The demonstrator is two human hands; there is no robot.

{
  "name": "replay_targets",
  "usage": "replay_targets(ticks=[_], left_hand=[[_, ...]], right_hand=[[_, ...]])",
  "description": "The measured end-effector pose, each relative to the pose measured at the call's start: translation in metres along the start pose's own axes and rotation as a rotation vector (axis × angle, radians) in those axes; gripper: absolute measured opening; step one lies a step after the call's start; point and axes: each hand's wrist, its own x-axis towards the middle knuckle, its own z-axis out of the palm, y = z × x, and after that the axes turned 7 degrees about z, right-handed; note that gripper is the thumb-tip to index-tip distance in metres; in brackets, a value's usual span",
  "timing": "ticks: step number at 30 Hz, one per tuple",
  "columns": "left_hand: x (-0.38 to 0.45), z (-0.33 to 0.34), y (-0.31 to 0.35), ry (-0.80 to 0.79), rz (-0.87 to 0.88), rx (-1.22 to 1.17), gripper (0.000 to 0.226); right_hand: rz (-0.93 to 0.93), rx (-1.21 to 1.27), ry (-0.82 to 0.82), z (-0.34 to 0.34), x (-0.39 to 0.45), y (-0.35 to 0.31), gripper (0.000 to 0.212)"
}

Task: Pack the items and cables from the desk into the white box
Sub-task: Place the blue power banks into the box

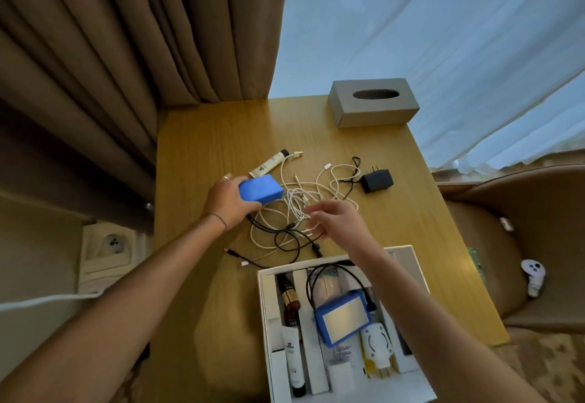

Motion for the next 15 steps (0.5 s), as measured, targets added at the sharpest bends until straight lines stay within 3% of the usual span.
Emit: replay_targets(ticks=[8,12,15], left_hand=[[-0.055,-0.065,0.048,0.221,0.125,-0.183,0.076],[-0.083,-0.094,0.088,0.308,0.162,-0.307,0.074],[-0.106,-0.101,0.117,0.401,0.12,-0.456,0.068]], right_hand=[[-0.042,0.211,-0.084,0.013,-0.006,-0.03,0.022],[-0.115,0.217,-0.292,0.018,-0.023,-0.051,0.048],[-0.304,0.12,-0.479,0.014,-0.047,-0.06,0.045]])
